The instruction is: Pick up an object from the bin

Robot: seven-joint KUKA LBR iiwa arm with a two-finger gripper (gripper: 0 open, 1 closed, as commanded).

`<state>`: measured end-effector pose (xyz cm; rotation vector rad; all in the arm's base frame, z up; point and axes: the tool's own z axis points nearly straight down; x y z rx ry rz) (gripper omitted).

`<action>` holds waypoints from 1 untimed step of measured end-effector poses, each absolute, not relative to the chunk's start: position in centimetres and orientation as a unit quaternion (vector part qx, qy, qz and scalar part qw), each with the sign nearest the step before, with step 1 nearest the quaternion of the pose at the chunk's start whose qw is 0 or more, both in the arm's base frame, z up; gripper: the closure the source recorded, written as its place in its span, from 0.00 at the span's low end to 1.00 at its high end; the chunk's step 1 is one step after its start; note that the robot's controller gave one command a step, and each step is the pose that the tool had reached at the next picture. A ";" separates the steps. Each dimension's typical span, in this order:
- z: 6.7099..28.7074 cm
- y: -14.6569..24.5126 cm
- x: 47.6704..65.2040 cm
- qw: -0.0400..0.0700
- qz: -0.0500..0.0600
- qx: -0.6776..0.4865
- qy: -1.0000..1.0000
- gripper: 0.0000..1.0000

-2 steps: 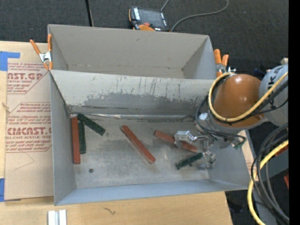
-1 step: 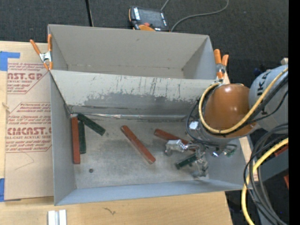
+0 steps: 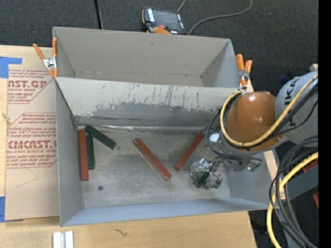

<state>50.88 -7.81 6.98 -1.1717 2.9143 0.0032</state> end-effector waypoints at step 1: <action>22.2 -11.7 51.1 0.004 -0.003 -0.414 0.910 1.00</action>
Offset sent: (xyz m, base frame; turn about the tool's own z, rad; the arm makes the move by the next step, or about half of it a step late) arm 0.0003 -0.0379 0.1481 -0.0929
